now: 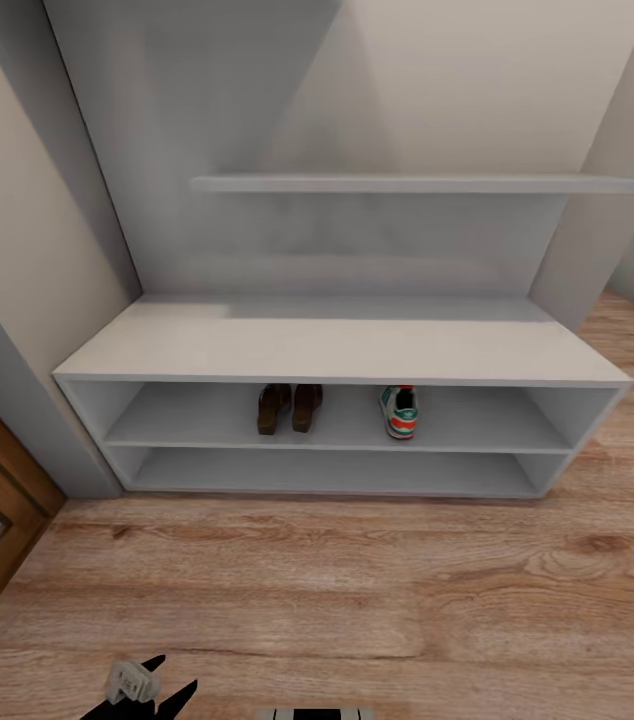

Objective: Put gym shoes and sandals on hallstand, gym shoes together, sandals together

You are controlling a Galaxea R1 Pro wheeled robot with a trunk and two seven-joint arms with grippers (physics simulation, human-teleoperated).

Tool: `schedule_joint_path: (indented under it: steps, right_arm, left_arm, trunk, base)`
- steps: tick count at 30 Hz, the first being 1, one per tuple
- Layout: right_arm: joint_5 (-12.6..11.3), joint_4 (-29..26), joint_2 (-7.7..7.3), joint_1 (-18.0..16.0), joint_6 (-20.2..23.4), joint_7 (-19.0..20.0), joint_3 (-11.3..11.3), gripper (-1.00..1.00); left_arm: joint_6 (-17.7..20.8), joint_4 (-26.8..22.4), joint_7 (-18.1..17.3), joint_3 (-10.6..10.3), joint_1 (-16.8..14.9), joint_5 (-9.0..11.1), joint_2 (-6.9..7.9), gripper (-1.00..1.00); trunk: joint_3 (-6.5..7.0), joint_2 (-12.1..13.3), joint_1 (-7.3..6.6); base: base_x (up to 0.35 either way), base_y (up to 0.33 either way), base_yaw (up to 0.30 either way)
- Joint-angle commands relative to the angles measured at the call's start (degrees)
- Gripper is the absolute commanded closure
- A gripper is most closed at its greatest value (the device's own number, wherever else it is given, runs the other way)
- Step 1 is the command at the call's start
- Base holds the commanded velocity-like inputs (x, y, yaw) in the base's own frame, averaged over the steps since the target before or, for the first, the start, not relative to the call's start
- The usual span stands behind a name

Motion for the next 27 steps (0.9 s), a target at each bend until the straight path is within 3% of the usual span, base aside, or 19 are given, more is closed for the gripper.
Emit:
schedule_joint_path:
  steps: [1,17,27]
  right_arm:
    - [0.53,0.02,0.01,-0.07,-0.21,0.39,-0.50,1.00]
    - [0.53,0.14,0.01,-0.08,-0.16,0.39,-0.50,1.00]
    - [0.53,0.30,0.01,-0.07,-0.10,0.39,-0.50,1.00]
  left_arm:
    - [-0.15,0.02,-0.47,0.20,-0.03,-0.03,-0.01,-1.00]
    - [-0.15,0.02,-0.60,0.20,-0.03,0.11,0.07,-1.00]
    - [-0.03,0.02,-0.60,0.27,-0.03,0.12,0.07,-1.00]
  trunk:
    - [-0.04,-0.02,-0.01]
    - [-0.04,-0.02,-0.01]
    - [-0.04,-0.02,-0.01]
  base:
    - [0.000,-0.265,0.000]
    - [-0.018,-0.271,0.000]
    - [-0.200,-0.217,0.000]
